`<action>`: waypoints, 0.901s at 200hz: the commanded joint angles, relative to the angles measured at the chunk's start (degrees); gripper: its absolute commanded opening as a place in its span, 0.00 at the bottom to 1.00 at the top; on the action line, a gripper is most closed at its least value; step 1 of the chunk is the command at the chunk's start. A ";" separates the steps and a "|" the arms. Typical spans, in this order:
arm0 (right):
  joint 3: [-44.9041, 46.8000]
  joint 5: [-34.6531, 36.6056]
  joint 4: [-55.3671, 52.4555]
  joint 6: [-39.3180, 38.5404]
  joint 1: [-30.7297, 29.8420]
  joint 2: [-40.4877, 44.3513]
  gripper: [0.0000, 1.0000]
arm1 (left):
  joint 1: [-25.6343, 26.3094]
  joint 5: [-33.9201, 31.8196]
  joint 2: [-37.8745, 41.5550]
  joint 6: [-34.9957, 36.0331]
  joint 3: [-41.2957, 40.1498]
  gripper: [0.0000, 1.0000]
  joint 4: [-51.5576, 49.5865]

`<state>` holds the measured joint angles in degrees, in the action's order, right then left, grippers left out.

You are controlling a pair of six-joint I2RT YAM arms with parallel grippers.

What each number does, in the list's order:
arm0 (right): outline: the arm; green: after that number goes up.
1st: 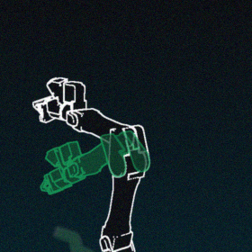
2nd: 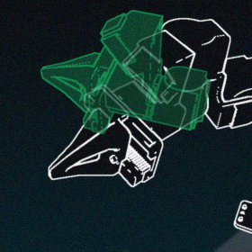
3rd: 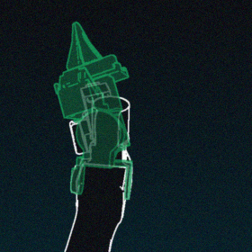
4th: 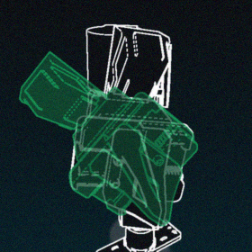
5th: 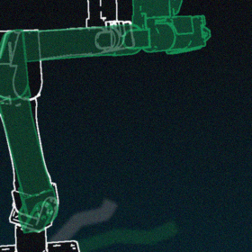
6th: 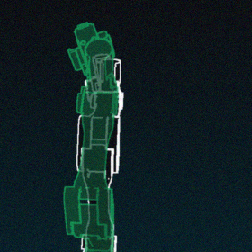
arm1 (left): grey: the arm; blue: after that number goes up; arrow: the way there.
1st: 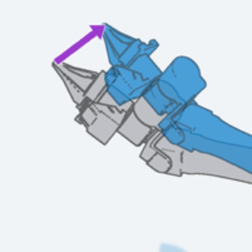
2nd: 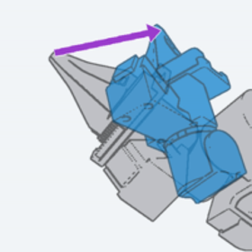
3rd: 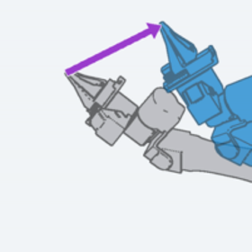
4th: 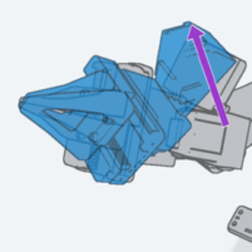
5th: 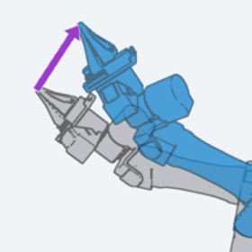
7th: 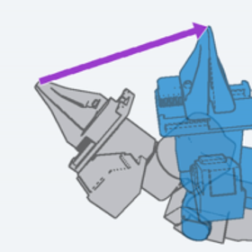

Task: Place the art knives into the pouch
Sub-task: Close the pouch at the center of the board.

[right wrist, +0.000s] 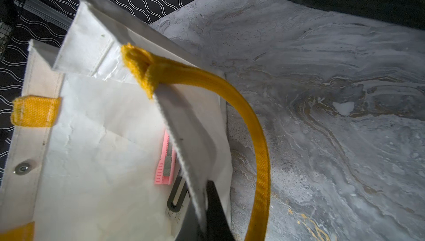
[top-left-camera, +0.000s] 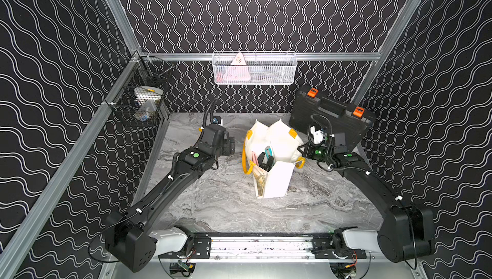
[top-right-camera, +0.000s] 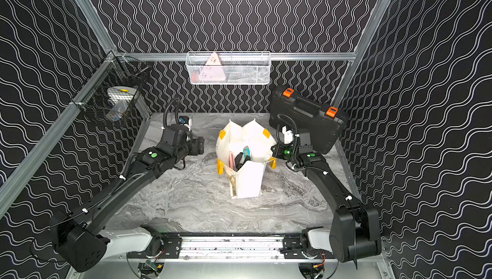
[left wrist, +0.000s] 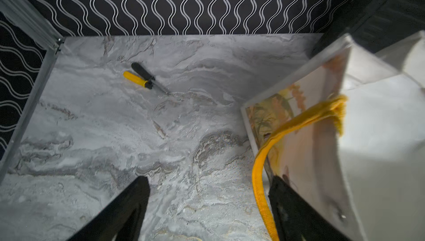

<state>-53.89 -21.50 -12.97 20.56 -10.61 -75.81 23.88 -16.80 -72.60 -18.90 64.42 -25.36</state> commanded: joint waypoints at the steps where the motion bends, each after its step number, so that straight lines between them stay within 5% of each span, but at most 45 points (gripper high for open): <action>1: -0.69 0.66 0.72 0.27 -0.24 0.46 0.00 | -0.93 -2.15 -1.18 -3.66 -1.83 0.86 2.09; 30: -1.22 0.75 0.64 0.36 -0.82 0.27 0.00 | -1.31 -1.14 -5.03 -5.26 -4.71 0.86 5.41; 78: -1.74 0.67 0.95 0.80 -1.86 0.27 0.20 | -0.70 4.08 -10.80 -8.50 -8.26 0.84 12.83; 180: -5.36 1.04 -0.39 0.43 -6.57 -0.79 0.43 | 7.27 1.09 -20.21 -8.72 -2.21 0.83 15.55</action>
<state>-57.76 -20.43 -12.86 21.43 -16.43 -76.64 29.87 -14.61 -92.14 -26.87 60.88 -12.19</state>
